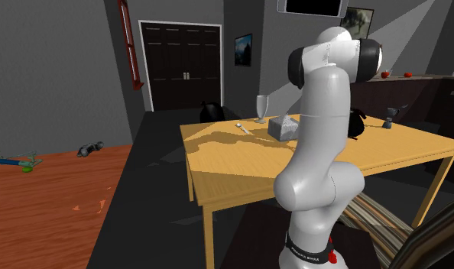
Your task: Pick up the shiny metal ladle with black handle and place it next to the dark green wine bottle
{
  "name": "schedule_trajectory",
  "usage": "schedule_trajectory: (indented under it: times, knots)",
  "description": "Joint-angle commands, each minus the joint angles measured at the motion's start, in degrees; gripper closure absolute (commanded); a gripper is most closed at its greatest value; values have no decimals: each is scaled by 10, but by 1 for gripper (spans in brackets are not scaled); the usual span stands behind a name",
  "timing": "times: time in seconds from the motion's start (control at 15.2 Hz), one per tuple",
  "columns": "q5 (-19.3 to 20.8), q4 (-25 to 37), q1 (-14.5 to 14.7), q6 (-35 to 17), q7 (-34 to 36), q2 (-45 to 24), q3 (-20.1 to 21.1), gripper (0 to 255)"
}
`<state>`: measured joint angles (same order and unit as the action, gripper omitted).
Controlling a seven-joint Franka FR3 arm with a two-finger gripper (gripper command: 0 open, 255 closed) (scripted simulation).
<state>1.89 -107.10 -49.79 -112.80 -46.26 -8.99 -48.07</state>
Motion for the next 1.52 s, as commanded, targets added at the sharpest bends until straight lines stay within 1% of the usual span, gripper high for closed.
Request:
schedule_trajectory:
  times: [0.0,0.59,1.25,1.45]
  knots:
    - [-5,-9,-2,-14,-1,-7,1,255]
    - [-30,-51,-11,-78,-12,-38,8,255]
    - [-67,-85,-27,-146,-30,-83,25,255]
    - [-67,-85,-28,-146,-30,-83,25,255]
